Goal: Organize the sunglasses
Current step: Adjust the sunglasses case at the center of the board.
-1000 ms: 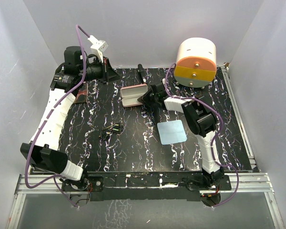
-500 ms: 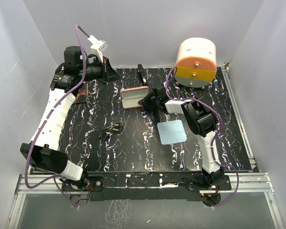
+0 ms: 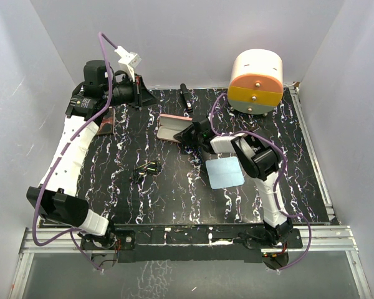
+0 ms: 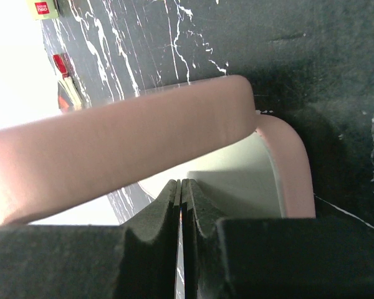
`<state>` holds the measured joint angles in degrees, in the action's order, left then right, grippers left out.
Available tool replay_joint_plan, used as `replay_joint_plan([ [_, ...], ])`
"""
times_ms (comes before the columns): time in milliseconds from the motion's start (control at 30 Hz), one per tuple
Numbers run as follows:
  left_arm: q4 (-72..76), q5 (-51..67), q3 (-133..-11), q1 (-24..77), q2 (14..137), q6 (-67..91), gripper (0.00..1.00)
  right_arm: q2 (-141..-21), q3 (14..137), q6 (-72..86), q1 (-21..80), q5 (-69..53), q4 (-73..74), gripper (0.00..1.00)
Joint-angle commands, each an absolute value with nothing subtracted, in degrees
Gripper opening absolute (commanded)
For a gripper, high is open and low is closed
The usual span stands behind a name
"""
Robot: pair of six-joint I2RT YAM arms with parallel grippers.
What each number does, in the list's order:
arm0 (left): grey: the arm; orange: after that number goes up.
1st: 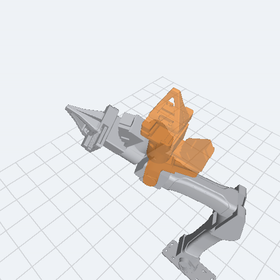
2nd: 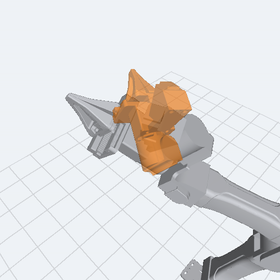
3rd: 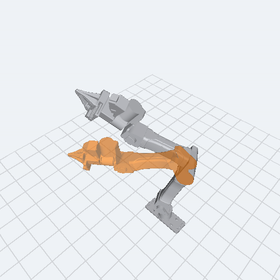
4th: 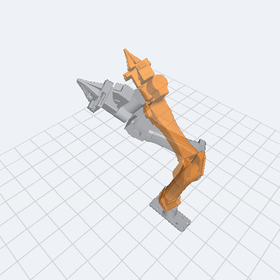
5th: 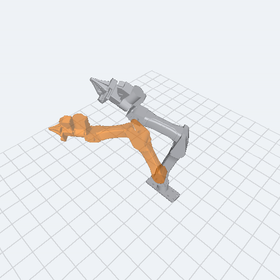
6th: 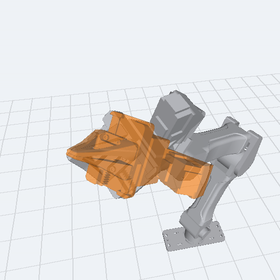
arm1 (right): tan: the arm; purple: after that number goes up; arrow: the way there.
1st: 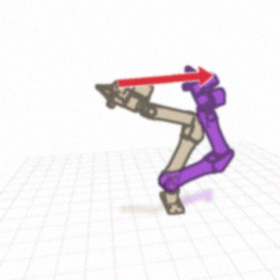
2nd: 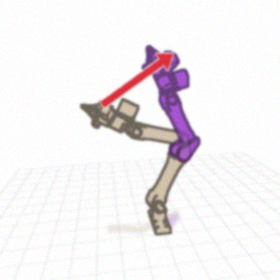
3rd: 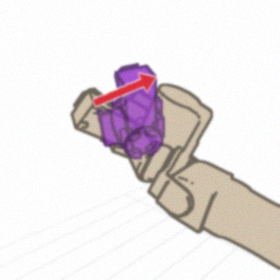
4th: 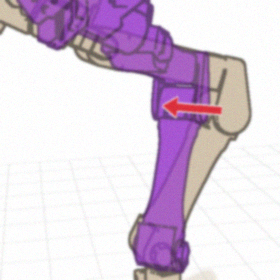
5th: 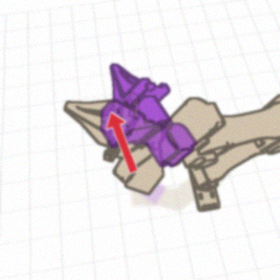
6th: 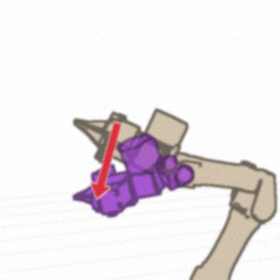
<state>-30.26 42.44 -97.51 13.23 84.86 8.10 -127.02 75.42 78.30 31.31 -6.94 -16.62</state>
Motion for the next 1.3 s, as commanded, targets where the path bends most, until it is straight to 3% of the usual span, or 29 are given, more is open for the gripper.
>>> replay_joint_plan([
  [0,-29.69,43.52,-98.91,13.24,82.98,7.73,0.0,-125.77,75.88,76.36,30.84,-4.25,-16.27,0.08],
  [300,-29.37,44.15,-99.08,13.19,82.97,8.17,0.0,-125.37,78.38,71.35,28.66,-4.3,-13.41,0.08],
  [700,-28.54,45.44,-98.95,13.19,83.52,9.06,0.0,-130.28,87.29,63.78,24.17,-16.24,-8.16,0.08],
  [1000,-27.35,46.68,-97.65,13.26,83.33,9.69,0.0,-125.83,78.95,66.16,24.16,-22.9,-18.38,0.11],
  [1133,-27.31,46.51,-97.15,13.21,83.08,9.45,0.12,-119.72,72.05,67.06,24.06,-25.1,-23.0,0.18],
  [1267,-27.39,46.7,-96.24,13.19,83.06,8.7,0.36,-110.09,64.32,64.45,22.88,-22.89,-22.14,0.26],
])
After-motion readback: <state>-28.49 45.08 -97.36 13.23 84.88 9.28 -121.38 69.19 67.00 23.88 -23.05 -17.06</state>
